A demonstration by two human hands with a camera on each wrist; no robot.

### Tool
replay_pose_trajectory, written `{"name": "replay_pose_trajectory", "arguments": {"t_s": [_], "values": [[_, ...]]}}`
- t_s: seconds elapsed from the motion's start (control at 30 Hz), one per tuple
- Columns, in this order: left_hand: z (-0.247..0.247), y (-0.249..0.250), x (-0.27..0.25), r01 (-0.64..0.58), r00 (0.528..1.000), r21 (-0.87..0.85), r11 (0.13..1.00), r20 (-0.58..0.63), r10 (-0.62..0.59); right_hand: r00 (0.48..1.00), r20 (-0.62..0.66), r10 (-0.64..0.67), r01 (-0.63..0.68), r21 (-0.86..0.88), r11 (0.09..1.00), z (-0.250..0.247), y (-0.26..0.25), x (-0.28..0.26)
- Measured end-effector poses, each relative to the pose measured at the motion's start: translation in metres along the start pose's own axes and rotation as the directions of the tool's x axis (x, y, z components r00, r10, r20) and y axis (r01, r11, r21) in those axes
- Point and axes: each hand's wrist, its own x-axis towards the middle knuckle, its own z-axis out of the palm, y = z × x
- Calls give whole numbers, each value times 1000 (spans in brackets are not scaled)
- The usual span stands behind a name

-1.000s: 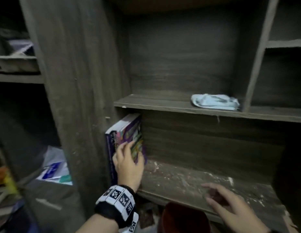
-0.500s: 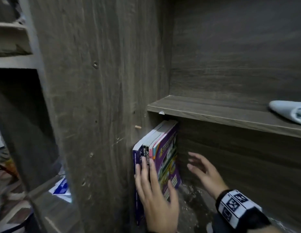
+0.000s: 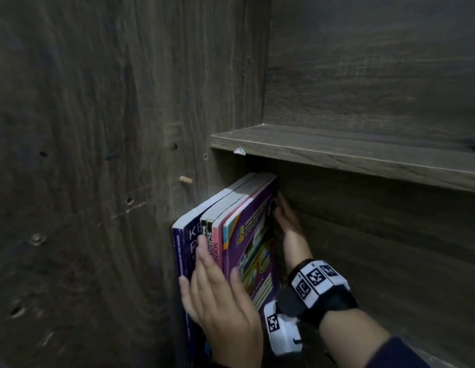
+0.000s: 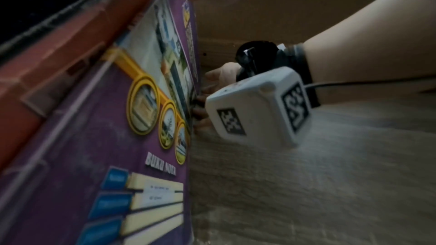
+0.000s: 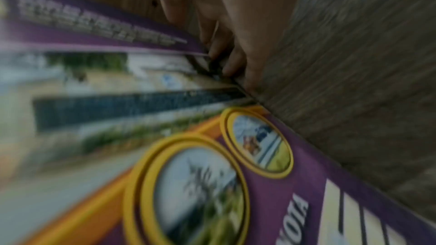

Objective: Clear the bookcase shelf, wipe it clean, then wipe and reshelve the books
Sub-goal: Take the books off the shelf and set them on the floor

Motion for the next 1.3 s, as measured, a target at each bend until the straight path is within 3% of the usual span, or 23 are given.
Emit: {"name": "replay_pose_trajectory", "arguments": {"t_s": [0.1, 0.2, 0.33, 0.5, 0.7, 0.83, 0.97, 1.13, 1.3], "values": [[-5, -3, 7, -1, 1000, 46, 999, -27, 3, 994, -27, 103, -104, -81, 991, 5, -1, 12], [-13, -4, 8, -24, 999, 64, 998, -19, 25, 982, -32, 185, -185, -7, 983, 5, -9, 14], [-21, -2, 8, -16, 998, -50, 999, -63, 13, 938, -77, 337, -333, 66, 941, 8, -13, 15], [-22, -5, 5, -17, 1000, -105, 994, -22, 14, 940, -57, 337, -340, -70, 938, 22, -6, 15], [-21, -8, -5, -5, 1000, -204, 979, 27, 11, 882, -64, 467, -463, 68, 884, 22, -16, 11], [-24, -5, -5, 3, 1000, -206, 978, 23, 2, 896, -108, 431, -425, 77, 902, 22, -13, 1], [-26, -3, -4, 36, 999, -216, 976, 15, -33, 971, -6, 238, -238, 42, 970, 22, -13, -24], [-29, 2, -3, 17, 1000, -283, 959, 11, -14, 975, -2, 221, -221, 43, 974, 12, -16, -35], [-37, 7, -7, 10, 1000, -238, 971, 6, -9, 993, 7, 117, -118, 39, 992, -10, -26, -61]]}}
